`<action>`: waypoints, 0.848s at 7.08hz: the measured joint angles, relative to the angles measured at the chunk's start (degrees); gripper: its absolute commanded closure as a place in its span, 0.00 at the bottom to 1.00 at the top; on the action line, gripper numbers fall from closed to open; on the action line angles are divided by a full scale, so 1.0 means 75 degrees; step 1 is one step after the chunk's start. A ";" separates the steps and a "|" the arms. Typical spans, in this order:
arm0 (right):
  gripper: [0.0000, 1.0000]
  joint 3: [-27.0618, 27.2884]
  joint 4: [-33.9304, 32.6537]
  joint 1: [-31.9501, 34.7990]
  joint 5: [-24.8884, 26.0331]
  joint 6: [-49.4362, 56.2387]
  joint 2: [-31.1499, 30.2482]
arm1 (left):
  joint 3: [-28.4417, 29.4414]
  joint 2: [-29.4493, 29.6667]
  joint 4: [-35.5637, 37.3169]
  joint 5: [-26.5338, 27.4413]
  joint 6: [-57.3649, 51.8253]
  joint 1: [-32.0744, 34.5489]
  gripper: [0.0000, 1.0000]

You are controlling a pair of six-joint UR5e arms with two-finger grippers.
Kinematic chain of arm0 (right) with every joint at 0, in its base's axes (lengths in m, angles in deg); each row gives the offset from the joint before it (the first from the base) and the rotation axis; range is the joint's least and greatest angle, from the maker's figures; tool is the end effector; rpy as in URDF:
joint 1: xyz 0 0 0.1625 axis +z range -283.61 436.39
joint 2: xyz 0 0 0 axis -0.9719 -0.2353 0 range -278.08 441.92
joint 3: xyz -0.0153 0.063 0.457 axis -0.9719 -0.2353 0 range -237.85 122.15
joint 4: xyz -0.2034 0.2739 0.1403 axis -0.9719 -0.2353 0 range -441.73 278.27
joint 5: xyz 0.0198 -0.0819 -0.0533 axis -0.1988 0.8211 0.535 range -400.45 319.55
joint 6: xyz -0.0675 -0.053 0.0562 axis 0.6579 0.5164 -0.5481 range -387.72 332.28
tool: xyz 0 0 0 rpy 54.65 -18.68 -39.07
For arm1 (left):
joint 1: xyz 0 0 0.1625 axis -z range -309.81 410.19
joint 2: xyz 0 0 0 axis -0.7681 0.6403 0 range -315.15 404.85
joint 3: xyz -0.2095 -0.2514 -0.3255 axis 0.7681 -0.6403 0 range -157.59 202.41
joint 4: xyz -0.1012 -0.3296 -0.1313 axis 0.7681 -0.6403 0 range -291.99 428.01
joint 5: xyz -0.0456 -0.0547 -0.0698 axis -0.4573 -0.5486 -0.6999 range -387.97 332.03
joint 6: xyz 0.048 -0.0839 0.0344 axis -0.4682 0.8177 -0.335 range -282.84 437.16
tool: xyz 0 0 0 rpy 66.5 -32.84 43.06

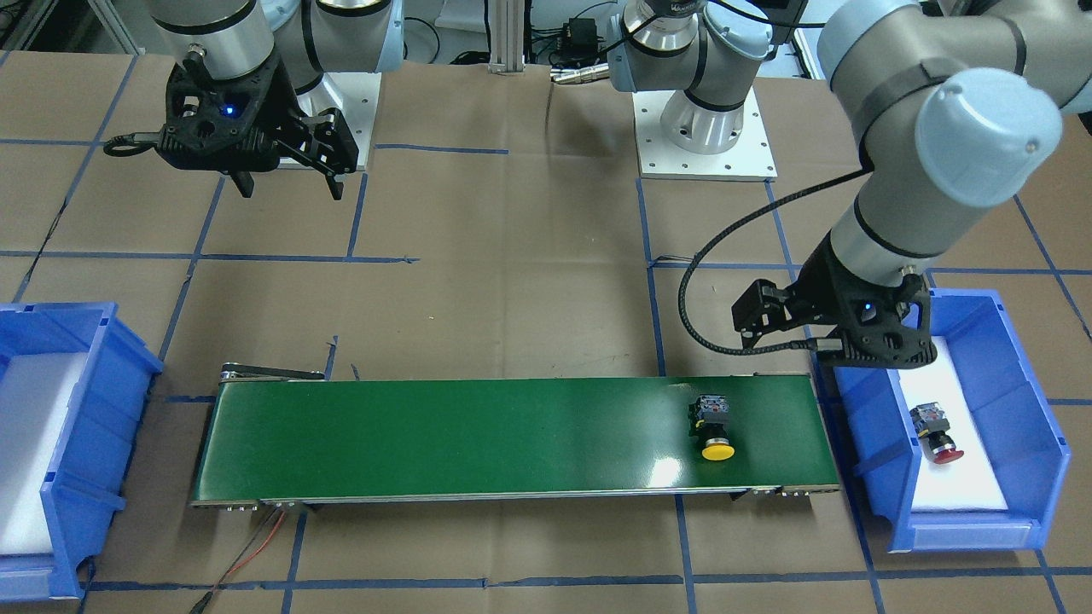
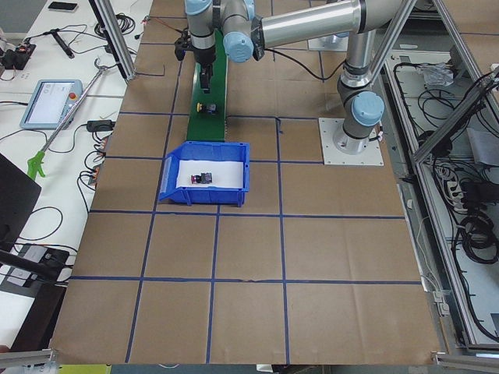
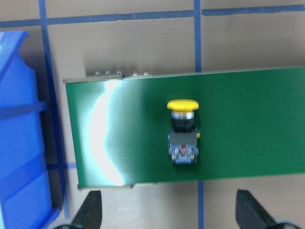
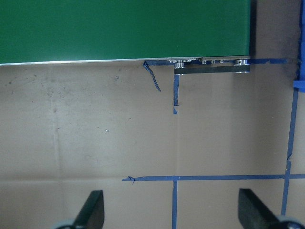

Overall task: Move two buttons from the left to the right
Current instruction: 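Raise the left gripper and move it back over the bin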

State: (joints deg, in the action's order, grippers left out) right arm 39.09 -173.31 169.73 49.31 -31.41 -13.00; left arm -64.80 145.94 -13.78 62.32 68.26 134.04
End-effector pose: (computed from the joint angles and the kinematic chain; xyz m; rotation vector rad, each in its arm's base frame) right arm 0.1570 -0.3946 0.5069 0.0097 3.1378 0.0122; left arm -0.0754 -0.5399 0.4630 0.0755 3.1359 0.0038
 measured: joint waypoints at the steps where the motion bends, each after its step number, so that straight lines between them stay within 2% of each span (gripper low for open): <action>1: 0.00 0.0000 0.0000 0.0000 -0.0002 0.0000 0.0004 | -0.0053 -0.0254 -0.0179 0.0011 0.0002 0.0000 0.00; 3: 0.00 0.0000 0.0000 0.0000 -0.0004 0.0000 0.0010 | -0.0033 -0.0381 -0.0267 0.0030 -0.0059 -0.0115 0.00; 6: 0.00 0.0000 -0.0001 0.0000 -0.0004 0.0000 0.0012 | 0.0110 -0.0257 -0.0298 -0.0027 -0.0600 -0.1137 0.00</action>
State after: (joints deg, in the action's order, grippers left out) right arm 39.09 -173.31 169.73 49.28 -31.42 -12.91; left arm -63.97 144.02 -16.02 62.11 63.76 125.51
